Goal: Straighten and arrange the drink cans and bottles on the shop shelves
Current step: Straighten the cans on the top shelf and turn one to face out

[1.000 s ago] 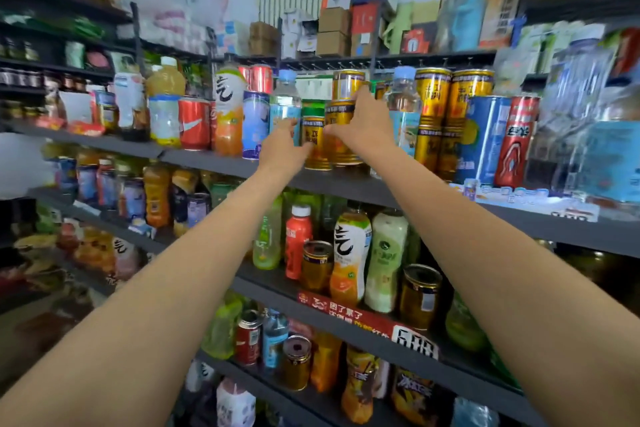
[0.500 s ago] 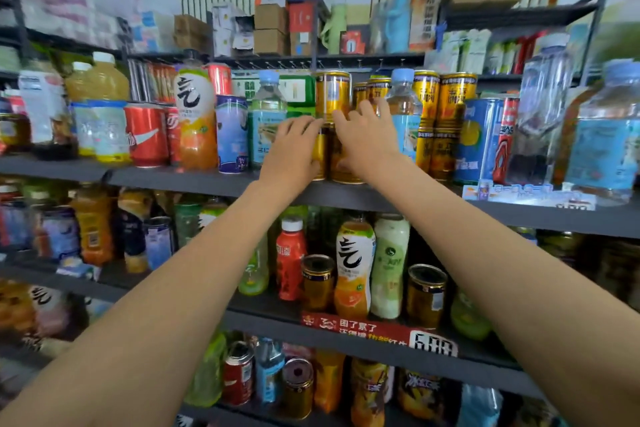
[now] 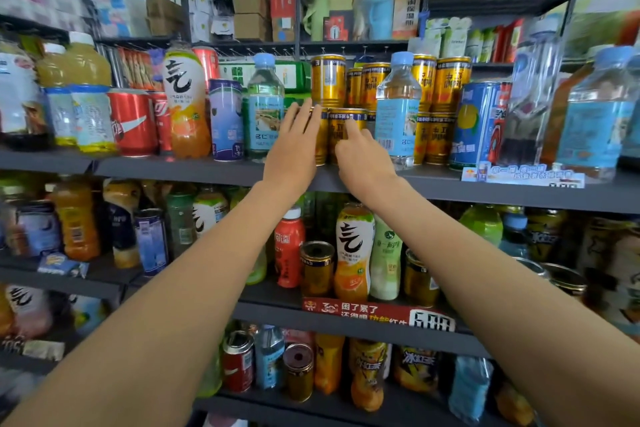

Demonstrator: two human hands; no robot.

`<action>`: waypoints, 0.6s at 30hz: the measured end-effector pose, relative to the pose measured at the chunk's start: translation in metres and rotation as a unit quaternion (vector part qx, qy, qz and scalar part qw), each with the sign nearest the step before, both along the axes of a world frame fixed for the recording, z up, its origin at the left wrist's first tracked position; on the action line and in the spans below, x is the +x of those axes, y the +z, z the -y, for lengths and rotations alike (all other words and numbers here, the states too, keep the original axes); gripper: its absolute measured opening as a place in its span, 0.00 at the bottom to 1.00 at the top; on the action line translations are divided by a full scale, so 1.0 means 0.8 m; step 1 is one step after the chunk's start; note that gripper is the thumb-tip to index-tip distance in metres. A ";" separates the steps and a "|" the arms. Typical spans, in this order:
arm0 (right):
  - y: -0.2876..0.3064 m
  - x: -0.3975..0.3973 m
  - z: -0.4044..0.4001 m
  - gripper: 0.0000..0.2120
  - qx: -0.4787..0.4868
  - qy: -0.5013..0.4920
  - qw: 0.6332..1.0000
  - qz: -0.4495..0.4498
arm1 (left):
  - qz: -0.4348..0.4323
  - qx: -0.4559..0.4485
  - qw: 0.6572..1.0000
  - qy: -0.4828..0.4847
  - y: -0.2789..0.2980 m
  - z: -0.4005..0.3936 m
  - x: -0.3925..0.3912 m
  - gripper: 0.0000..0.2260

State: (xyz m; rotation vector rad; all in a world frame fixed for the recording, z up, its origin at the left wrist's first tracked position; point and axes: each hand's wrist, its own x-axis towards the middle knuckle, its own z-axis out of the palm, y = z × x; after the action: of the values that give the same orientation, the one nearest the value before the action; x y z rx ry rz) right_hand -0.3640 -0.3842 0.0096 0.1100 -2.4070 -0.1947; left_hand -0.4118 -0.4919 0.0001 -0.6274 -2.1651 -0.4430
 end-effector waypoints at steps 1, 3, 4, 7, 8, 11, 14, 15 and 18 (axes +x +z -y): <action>-0.002 0.001 0.000 0.12 0.003 -0.004 1.000 0.001 | 0.009 -0.001 1.000 0.002 0.000 -0.001 -0.001 0.32; -0.004 0.004 0.001 0.13 -0.002 0.002 1.000 0.009 | 0.022 0.000 1.000 0.008 0.000 -0.004 0.000 0.33; -0.005 0.006 0.001 0.13 -0.008 0.009 1.000 0.017 | 0.024 0.002 1.000 0.014 -0.001 -0.006 0.003 0.32; -0.003 0.022 -0.010 0.13 -0.019 0.024 0.999 0.017 | -0.025 0.013 0.999 0.032 -0.008 -0.019 0.018 0.28; -0.004 0.028 -0.017 0.14 -0.019 0.030 0.999 -0.001 | -0.057 0.024 0.998 0.026 -0.012 -0.026 0.026 0.26; -0.009 0.048 -0.044 0.17 0.004 0.041 0.997 -0.071 | -0.141 0.047 0.989 -0.011 -0.021 -0.058 0.051 0.19; -0.020 0.068 -0.083 0.12 0.012 0.106 0.983 -0.150 | -0.128 0.083 0.987 -0.049 -0.029 -0.101 0.080 0.17; -0.024 0.077 -0.102 0.12 0.016 0.116 0.980 -0.162 | -0.119 0.105 0.986 -0.056 -0.034 -0.117 0.091 0.16; -0.042 0.112 -0.167 0.15 0.027 0.118 0.978 -0.168 | -0.101 0.124 0.984 -0.078 -0.058 -0.174 0.123 0.18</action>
State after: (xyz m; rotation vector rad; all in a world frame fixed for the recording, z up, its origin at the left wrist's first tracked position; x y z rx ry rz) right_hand -0.2744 -0.2506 -0.0240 0.3581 -2.0327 -0.1551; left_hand -0.3131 -0.3530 -0.0463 -0.6738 -1.8400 -0.6907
